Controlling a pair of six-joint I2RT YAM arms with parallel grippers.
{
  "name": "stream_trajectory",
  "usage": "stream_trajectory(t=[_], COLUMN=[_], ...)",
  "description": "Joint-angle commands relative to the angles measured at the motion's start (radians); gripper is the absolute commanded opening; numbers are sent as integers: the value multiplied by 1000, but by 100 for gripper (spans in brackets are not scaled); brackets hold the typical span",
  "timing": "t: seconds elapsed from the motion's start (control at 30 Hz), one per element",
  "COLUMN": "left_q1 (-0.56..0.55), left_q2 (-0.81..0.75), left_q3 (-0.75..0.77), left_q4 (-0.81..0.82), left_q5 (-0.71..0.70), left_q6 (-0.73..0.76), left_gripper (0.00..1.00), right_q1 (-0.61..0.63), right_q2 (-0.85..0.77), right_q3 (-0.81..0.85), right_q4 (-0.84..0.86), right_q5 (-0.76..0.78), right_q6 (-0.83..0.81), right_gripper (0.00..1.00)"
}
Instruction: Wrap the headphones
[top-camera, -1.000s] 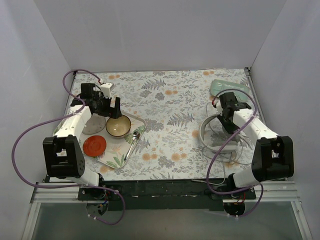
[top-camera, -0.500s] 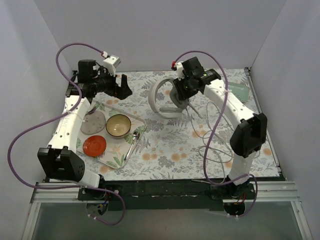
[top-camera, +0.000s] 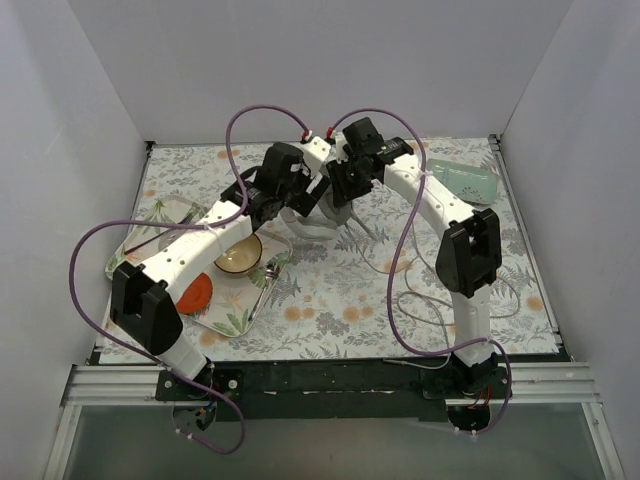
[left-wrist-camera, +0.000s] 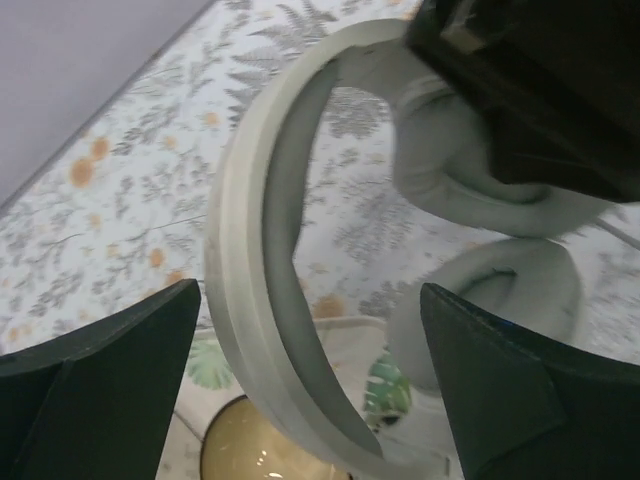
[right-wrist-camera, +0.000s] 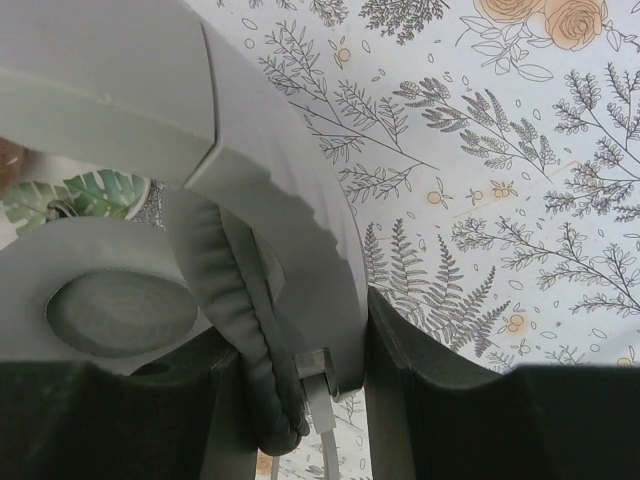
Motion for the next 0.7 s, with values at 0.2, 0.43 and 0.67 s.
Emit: stream_trajectory(t=[0.2, 0.43, 0.67], left_q1=[-71, -93, 20], left_q2=[22, 38, 96], left_q3=[-112, -121, 33], left_q4=[340, 306, 81], left_q5=[-500, -469, -179], left_q6=[249, 256, 35], left_gripper=[40, 0, 0], right_q1=[-1, -1, 15], right_q2=[-94, -98, -332], right_q3=[-22, -31, -282], right_q4=[81, 93, 404], right_q5=[-56, -48, -71], right_q6=[26, 11, -74], right_gripper=[1, 1, 78])
